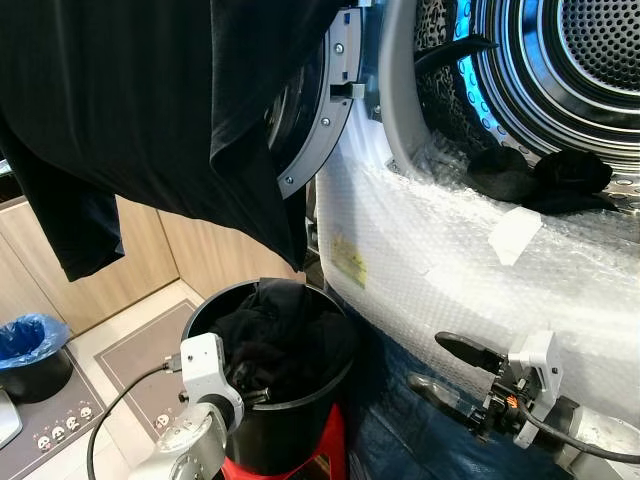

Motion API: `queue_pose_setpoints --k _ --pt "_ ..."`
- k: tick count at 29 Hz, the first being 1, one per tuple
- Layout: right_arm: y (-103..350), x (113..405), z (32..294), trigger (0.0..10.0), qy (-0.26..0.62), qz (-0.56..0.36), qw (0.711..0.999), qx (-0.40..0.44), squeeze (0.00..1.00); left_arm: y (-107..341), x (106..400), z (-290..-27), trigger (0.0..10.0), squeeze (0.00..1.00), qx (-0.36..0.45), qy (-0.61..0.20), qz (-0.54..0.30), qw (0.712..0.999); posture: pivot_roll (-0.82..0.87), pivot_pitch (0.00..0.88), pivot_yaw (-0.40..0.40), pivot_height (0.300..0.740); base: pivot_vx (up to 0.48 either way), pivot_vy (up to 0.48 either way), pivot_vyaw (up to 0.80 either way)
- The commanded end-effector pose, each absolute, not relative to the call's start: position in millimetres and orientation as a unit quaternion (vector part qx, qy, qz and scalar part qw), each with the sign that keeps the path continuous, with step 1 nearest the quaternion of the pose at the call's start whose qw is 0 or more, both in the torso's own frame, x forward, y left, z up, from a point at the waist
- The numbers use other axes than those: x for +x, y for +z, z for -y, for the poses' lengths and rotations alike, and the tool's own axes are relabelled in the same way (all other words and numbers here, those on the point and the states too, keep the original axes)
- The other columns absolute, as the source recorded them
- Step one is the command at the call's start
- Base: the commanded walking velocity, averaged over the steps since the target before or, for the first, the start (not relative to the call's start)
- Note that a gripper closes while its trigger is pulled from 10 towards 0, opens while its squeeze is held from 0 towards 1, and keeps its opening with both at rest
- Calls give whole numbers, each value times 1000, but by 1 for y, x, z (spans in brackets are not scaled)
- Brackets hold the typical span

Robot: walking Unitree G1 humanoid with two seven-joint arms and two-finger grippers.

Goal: Clothes washing

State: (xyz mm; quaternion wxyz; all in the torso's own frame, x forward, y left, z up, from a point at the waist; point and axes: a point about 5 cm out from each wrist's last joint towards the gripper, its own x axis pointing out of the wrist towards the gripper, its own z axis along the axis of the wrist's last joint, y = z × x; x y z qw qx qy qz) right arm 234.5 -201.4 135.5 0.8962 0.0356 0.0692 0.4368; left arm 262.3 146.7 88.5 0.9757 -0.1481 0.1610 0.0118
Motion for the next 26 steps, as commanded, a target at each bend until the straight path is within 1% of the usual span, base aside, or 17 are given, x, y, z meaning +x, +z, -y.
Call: queue_pose_setpoints --k 1,3,4,5,6,7,8,9,11,14,15,17,18,24,26 --pt "141 236 201 10000 439 -55 896 32 0 103 264 -144 0 0 -121 3 -112 986 -30 0 6 740 0 0 0" --pt "141 236 201 10000 439 -55 896 33 0 114 265 -141 0 0 -78 -10 -62 995 -29 0 6 740 0 0 0" --pt "141 237 201 10000 439 -54 896 32 0 122 266 -141 0 0 -41 -4 -20 999 -29 0 6 740 0 0 0" --pt "141 237 202 10000 438 -55 897 31 0 125 266 -141 9294 0 -40 -1 -5 999 -31 0 7 740 0 0 0" --pt "141 237 202 10000 437 -55 897 30 0 126 266 -140 9294 0 -46 -3 -3 999 -32 0 7 740 0 0 0" --pt "141 237 203 10000 435 -56 898 29 0 129 266 -140 10000 0 -41 0 11 999 -33 0 7 740 0 0 0" --pt "141 238 206 10000 432 -56 900 28 0 136 265 -137 10000 0 -31 -3 38 999 -36 0 9 740 0 0 0" --pt "141 238 206 10000 430 -56 901 27 0 139 264 -135 10000 0 -28 -5 46 999 -37 0 10 740 0 0 0" --pt "142 238 209 10000 427 -56 902 26 0 149 262 -124 10000 0 -27 -37 82 996 -38 0 9 740 0 0 0" --pt "143 238 210 10000 427 -56 902 25 0 153 262 -114 10000 0 -26 -68 96 993 -38 0 9 740 0 0 0" --pt "143 238 210 10000 426 -56 903 25 0 157 260 -107 10000 0 -22 -94 119 988 -42 0 10 740 0 0 0" --pt "143 238 211 10000 426 -56 903 25 0 164 260 -99 10000 0 -34 -115 138 983 -44 0 10 740 0 0 0" --pt "143 238 211 10000 426 -56 903 25 0 174 259 -93 10000 0 -15 -129 170 977 -47 0 11 740 0 0 0" --pt "142 236 211 10000 425 -58 903 27 0 199 259 -74 10000 0 -10 -189 220 957 -56 0 12 740 0 0 0" --pt "142 236 211 10000 425 -58 903 27 0 203 259 -72 10000 0 -4 -197 233 952 -57 0 13 740 0 0 0"
